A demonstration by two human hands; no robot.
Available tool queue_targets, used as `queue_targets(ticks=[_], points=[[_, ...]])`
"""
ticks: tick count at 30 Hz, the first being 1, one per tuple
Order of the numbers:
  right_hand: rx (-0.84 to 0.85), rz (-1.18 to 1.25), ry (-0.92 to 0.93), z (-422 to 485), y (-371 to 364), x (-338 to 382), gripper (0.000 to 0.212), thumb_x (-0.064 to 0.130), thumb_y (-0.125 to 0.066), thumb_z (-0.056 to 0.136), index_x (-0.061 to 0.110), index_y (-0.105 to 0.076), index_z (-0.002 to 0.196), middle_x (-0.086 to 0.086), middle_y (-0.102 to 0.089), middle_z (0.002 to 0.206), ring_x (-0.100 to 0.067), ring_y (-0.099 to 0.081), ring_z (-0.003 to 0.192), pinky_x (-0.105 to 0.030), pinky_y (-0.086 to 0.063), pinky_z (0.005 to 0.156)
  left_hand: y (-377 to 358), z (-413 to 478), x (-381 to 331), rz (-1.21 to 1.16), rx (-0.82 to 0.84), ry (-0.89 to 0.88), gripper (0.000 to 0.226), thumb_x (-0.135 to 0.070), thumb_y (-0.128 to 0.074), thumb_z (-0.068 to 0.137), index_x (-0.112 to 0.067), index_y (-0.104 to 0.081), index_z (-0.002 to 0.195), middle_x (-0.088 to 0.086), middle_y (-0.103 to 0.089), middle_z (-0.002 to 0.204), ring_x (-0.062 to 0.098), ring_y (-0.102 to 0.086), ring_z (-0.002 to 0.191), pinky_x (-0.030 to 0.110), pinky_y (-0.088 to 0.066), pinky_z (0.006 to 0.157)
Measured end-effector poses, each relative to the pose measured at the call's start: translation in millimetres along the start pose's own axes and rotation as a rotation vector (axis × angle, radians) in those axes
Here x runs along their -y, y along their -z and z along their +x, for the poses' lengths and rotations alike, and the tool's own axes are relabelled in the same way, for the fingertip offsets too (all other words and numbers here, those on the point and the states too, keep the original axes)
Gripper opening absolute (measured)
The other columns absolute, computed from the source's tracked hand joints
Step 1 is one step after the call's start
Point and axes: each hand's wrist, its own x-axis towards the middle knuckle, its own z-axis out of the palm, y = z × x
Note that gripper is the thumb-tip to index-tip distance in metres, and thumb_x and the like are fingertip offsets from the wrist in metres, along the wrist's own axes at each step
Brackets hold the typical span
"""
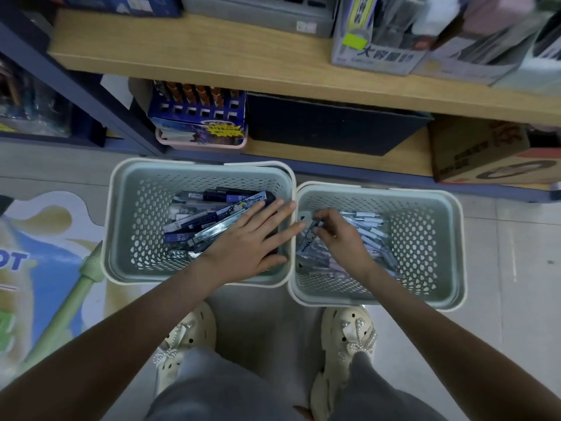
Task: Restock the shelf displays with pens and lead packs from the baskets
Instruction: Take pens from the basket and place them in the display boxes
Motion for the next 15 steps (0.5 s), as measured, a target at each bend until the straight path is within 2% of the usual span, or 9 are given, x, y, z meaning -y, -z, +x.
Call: queue_targets(ticks=[3,7,10,15], points=[[-0.059,0.039,0.048,-20,25,33,0.021,0.008,-0.06,0.092,0.024,-0.056,0.104,0.008,-0.063,0.088,-0.008,-0.062,0.083,-0.021,-0.048,0.075,11,-6,-1,-0.058,-0.001,0.069,0.06,-0.051,-0.02,0.103,-0.018,-0.014,0.153,0.015,-0.016,0.159,0.029,-0.013,0.148,0.045,-0.015,0.119],[-0.096,0.11,0.14,-42,46,83,0.02,0.006,-0.062,0.091,0.02,-0.059,0.104,0.007,-0.061,0.083,-0.008,-0.058,0.078,-0.023,-0.047,0.072,28,-16,-1,-0.204,-0.005,0.244,0.061,-0.049,-0.021,0.103,-0.015,-0.009,0.153,0.014,-0.017,0.159,0.027,-0.015,0.147,0.043,-0.011,0.12],[-0.003,0.056,0.206,-43,38,113,0.019,0.01,-0.06,0.092,0.022,-0.058,0.107,0.0,-0.058,0.079,-0.014,-0.056,0.073,-0.025,-0.045,0.071,36,-32,3,-0.203,0.018,0.295,0.059,-0.044,-0.028,0.101,-0.008,-0.026,0.148,0.015,-0.029,0.155,0.027,-0.026,0.143,0.04,-0.014,0.119],[0.151,-0.214,0.299,-11,-18,136,0.026,0.015,-0.051,0.098,0.025,-0.056,0.121,-0.004,-0.048,0.068,-0.018,-0.044,0.056,-0.027,-0.032,0.055,39,-85,20,-0.115,0.125,0.317,0.065,-0.049,-0.018,0.103,-0.003,-0.052,0.134,0.016,-0.047,0.144,0.028,-0.039,0.134,0.04,-0.021,0.115]])
